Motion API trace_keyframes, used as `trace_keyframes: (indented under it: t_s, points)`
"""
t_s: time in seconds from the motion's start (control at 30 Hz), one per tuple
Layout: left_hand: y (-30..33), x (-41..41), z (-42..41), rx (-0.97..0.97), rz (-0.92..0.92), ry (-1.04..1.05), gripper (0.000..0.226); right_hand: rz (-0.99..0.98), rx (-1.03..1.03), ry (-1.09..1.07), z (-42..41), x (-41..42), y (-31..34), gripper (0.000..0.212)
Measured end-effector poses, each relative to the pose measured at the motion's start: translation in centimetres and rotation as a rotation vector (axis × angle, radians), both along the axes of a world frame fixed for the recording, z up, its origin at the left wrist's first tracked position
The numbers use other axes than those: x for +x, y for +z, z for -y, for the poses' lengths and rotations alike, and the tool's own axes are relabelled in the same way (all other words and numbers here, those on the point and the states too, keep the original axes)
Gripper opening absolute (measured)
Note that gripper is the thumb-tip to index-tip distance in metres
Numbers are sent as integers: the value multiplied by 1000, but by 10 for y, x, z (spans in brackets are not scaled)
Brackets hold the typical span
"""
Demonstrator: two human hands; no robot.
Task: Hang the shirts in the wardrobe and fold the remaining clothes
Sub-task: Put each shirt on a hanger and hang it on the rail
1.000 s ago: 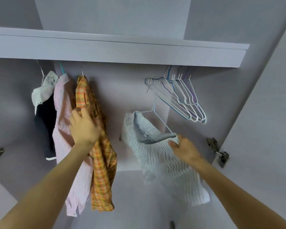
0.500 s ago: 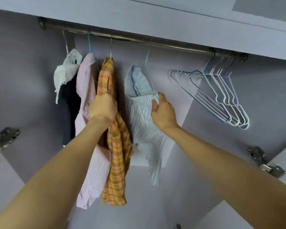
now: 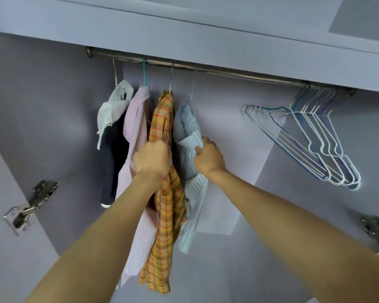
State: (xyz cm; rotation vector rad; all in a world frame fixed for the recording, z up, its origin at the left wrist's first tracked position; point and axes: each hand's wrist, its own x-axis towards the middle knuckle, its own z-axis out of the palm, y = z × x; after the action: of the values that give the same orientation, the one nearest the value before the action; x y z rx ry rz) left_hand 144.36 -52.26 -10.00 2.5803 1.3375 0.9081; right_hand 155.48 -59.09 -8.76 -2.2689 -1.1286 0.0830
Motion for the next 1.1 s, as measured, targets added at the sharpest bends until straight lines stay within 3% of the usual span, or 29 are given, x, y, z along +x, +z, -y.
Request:
trace_keyframes:
  t_s: [0.13,0.23,0.4,0.5,0.63,0.87,1.1]
  points:
    - [-8,-7,19,-24,-12,-34,51,-11,-2,61,32,-4,-19,47]
    - [-20,-24,44,-121,77,-69,51,7,83,98,59,-14,-34,52]
    - [-56,-78,104,-269,207,-16,48,-163,163,181,102,-46,-58,41]
    - [-80,-121,151,-362,255,145,44,-309,111,345,125,-78,-79,32]
    - [-113,-192,237,-452,364,475,39,-480,-144,611,166,-135,-121,28]
    - [-157,-319,438,-571,457,1119,34,-547,-552,1175,270,-273,-187,23]
    - [-162,-409,627,-463,572,1648,29,-507,-765,1619,379,-415,-202,21]
